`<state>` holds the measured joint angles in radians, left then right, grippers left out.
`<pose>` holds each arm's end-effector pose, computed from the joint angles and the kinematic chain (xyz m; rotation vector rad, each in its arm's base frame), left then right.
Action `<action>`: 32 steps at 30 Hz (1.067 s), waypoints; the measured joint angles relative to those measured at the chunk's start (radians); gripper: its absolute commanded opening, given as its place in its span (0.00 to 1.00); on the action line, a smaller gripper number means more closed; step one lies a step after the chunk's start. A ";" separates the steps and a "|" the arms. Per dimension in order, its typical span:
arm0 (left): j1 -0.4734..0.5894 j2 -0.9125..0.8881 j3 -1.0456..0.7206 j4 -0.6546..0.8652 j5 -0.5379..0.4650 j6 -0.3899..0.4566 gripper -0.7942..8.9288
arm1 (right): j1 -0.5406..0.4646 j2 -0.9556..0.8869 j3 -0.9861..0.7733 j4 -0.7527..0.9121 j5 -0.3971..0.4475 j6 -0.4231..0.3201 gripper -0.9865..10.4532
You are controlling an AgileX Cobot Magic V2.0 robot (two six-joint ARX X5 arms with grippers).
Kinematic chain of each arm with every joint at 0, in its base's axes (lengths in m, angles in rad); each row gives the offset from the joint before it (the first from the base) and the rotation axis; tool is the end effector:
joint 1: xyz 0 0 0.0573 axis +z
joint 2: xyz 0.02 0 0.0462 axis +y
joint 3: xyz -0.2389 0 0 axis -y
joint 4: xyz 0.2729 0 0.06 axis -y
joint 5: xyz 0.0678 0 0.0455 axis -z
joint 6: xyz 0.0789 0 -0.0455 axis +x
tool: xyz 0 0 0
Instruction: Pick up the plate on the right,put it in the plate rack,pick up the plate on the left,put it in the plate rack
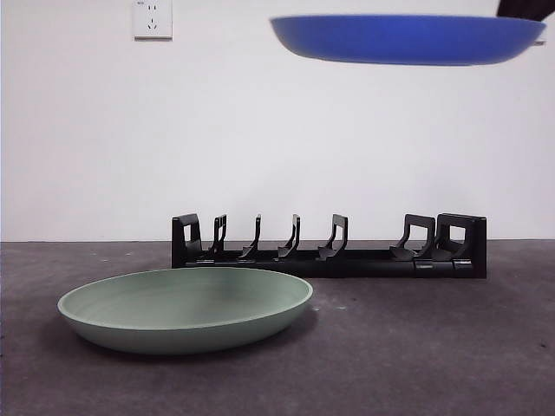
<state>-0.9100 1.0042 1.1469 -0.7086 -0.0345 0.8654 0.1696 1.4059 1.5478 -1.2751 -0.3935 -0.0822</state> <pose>0.1722 -0.2171 0.3246 1.0544 0.1209 -1.0408 0.2926 0.0808 0.3097 0.0568 1.1175 0.5470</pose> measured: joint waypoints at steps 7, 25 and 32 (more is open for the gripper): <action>-0.103 0.043 0.000 -0.009 -0.087 0.165 0.72 | 0.098 0.026 0.005 0.027 0.000 0.046 0.07; -0.147 0.169 0.000 -0.013 -0.155 0.212 0.32 | 0.158 0.028 0.006 0.037 -0.035 0.075 0.07; -0.147 0.180 0.000 -0.018 -0.174 0.211 0.17 | 0.158 0.028 0.006 0.040 -0.042 0.075 0.07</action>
<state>-1.0569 1.1839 1.1469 -0.7265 -0.2085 1.0767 0.3271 1.4342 1.5539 -1.2354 -0.4355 -0.0074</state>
